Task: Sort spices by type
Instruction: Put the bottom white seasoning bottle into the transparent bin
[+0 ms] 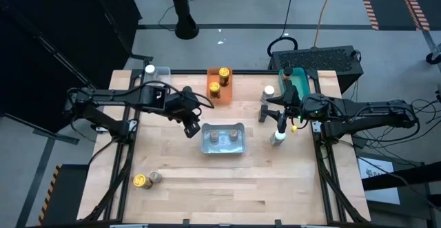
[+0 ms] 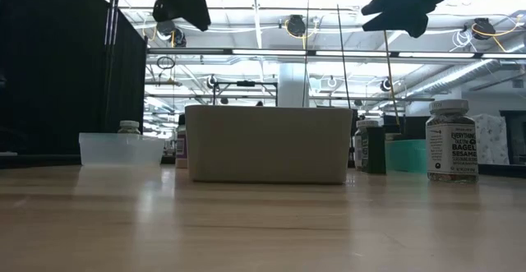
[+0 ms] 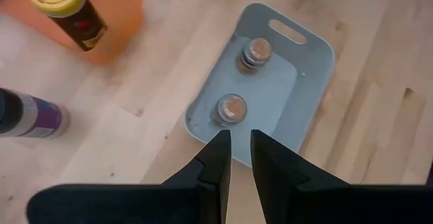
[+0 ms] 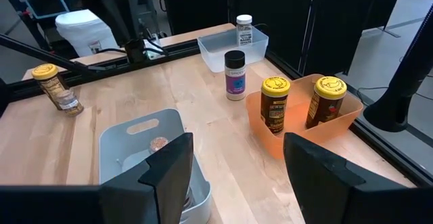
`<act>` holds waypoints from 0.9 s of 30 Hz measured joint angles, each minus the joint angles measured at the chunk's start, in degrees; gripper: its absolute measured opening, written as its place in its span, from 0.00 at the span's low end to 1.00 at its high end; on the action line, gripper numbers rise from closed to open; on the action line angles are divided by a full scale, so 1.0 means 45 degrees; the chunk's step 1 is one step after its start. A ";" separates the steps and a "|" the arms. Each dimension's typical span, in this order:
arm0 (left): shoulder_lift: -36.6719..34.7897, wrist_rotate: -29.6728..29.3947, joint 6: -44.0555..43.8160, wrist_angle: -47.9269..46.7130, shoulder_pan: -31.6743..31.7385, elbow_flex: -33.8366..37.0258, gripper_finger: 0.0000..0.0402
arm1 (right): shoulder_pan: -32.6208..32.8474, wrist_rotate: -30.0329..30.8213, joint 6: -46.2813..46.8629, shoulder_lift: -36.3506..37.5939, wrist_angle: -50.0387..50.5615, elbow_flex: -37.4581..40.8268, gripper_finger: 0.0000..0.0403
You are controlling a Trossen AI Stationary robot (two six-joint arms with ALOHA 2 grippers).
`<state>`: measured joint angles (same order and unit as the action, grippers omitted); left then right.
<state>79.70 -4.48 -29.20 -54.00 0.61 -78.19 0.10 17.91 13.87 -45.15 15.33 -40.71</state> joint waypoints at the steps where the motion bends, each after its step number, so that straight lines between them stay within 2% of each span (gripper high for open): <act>1: -0.0005 -0.0028 -0.0004 -0.0005 0.0007 0.0000 0.16 | 0.0000 0.0000 0.0000 0.0000 0.0000 0.0000 0.53; 16: 0.0000 -0.0427 0.0258 0.0170 -0.0364 0.0000 0.16 | 0.0000 0.0003 0.0349 0.0003 0.0187 -0.0015 0.53; 18: -0.0005 -0.0473 0.0257 0.0654 -0.0572 0.0000 0.16 | 0.0003 0.0032 0.1731 -0.0003 0.1752 -0.0331 0.53; 23: 0.0000 -0.0483 0.0527 0.1505 -0.1269 0.0000 0.16 | 0.0015 0.0031 0.6056 -0.1136 0.8860 -0.1924 0.53; 27: 0.0000 -0.1089 0.1668 0.1968 -0.1654 0.0000 0.16 | -0.0024 -0.0877 0.7757 -0.2402 1.1793 -0.3025 0.53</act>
<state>79.70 -9.38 -21.69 -45.14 -6.83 -78.19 -0.01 13.96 48.77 -55.95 68.40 -54.32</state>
